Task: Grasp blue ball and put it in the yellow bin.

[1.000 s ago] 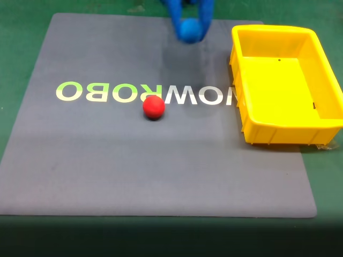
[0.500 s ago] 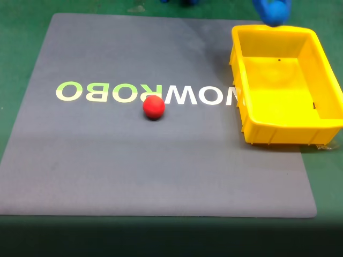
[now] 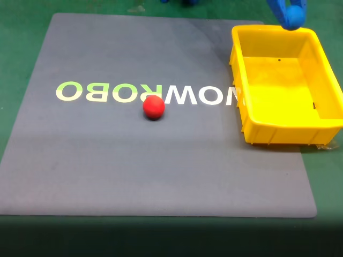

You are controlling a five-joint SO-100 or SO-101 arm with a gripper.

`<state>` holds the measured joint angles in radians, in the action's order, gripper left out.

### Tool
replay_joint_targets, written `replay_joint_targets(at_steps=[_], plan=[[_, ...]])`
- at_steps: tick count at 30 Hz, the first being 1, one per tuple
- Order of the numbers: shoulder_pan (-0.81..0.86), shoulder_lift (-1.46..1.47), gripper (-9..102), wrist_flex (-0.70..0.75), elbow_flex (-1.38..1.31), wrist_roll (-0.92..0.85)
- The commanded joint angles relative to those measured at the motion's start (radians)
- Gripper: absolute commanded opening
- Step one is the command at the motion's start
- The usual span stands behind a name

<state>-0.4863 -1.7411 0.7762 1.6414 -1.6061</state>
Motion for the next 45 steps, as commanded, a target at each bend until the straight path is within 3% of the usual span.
replay_joint_targets(at_steps=[1,3,5,22,26,34,45], plan=[[0.018,-0.009,29,-0.02,-0.055,-0.002],[0.028,-0.009,39,-0.02,-0.054,0.009],[0.038,-0.009,41,-0.017,-0.052,0.006],[0.158,-0.204,39,0.008,0.075,-0.026],[0.225,-0.388,31,0.034,0.233,-0.041],[0.436,-0.864,1,0.071,0.703,-0.12],[0.609,-1.328,0,0.344,1.131,-0.095]])
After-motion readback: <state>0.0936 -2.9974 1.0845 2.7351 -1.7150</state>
